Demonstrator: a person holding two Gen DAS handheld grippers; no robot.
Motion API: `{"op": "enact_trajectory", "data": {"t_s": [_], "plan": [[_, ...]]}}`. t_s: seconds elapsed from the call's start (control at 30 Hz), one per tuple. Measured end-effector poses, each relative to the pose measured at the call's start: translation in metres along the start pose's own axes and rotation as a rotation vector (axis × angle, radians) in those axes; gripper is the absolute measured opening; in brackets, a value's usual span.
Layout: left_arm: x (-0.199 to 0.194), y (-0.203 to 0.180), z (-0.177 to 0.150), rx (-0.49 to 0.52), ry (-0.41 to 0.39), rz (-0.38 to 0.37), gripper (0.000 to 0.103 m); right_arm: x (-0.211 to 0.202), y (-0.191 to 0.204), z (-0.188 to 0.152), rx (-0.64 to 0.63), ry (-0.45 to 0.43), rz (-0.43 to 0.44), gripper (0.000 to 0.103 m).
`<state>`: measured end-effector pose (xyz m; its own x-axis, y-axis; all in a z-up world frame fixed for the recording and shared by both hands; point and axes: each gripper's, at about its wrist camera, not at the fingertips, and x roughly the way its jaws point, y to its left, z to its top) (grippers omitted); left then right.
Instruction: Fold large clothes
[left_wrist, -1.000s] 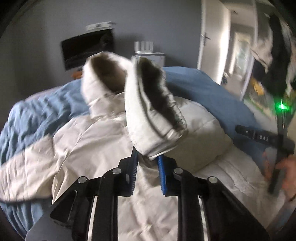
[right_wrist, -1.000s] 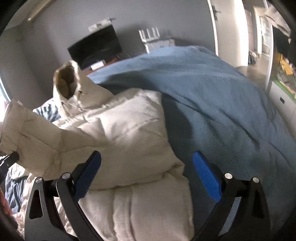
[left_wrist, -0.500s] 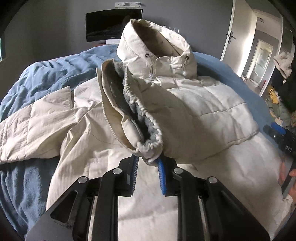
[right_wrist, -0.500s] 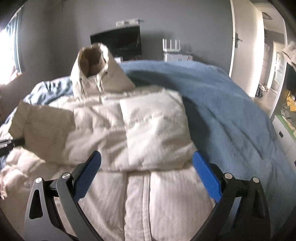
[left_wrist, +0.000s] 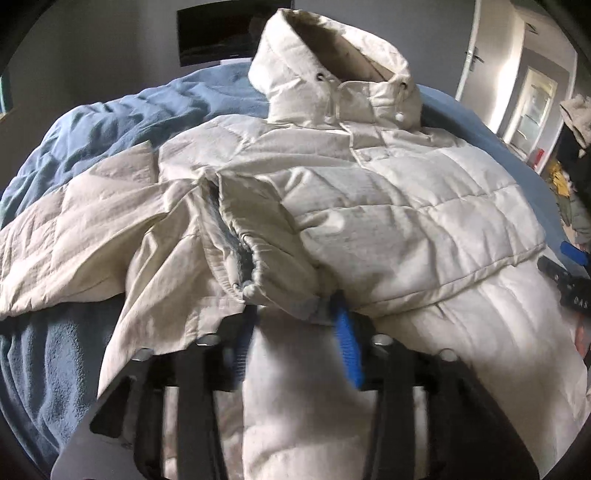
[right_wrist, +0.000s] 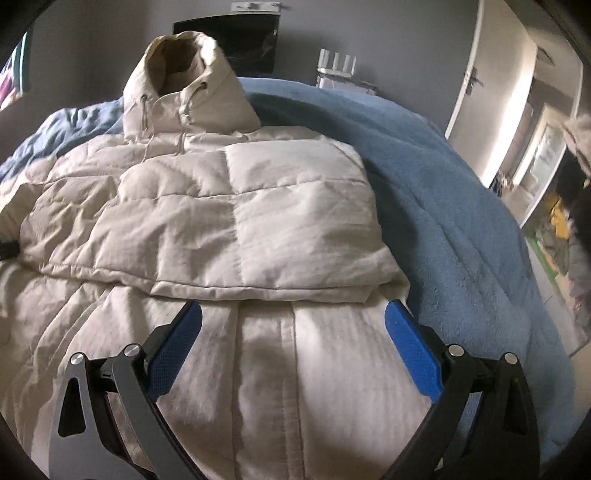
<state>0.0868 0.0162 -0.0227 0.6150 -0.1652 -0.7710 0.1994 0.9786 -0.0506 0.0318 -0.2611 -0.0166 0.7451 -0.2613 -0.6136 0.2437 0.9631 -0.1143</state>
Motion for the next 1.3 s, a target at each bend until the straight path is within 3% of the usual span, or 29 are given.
{"op": "enact_trajectory", "data": {"t_s": [0.07,0.2,0.33,0.57,0.7,0.87,1.1,1.3], "plan": [[-0.005,0.008,0.002,-0.034,-0.02,0.025,0.067,-0.006,0.003,0.001,-0.017,-0.026,-0.011,0.095],[-0.024,0.021,0.011,-0.094,-0.105,0.097,0.079,-0.022,0.001,0.011,0.002,-0.089,-0.006,0.095],[-0.037,0.013,0.022,-0.051,-0.188,0.129,0.088,-0.024,-0.003,0.032,0.079,-0.105,0.012,0.095],[-0.014,-0.021,0.026,0.069,-0.137,0.009,0.089,0.014,-0.004,0.059,0.193,-0.03,0.034,0.095],[0.015,-0.029,0.019,0.118,-0.065,0.032,0.089,0.043,0.002,0.062,0.177,0.047,0.032,0.095],[0.036,-0.026,0.013,0.11,-0.017,0.011,0.095,0.073,0.001,0.049,0.203,0.153,0.053,0.096],[0.046,-0.018,0.01,0.075,0.015,-0.04,0.096,0.087,0.002,0.042,0.215,0.198,0.076,0.096],[0.049,-0.02,0.008,0.088,0.022,-0.033,0.096,0.078,0.001,0.041,0.173,0.224,0.089,0.096]]}}
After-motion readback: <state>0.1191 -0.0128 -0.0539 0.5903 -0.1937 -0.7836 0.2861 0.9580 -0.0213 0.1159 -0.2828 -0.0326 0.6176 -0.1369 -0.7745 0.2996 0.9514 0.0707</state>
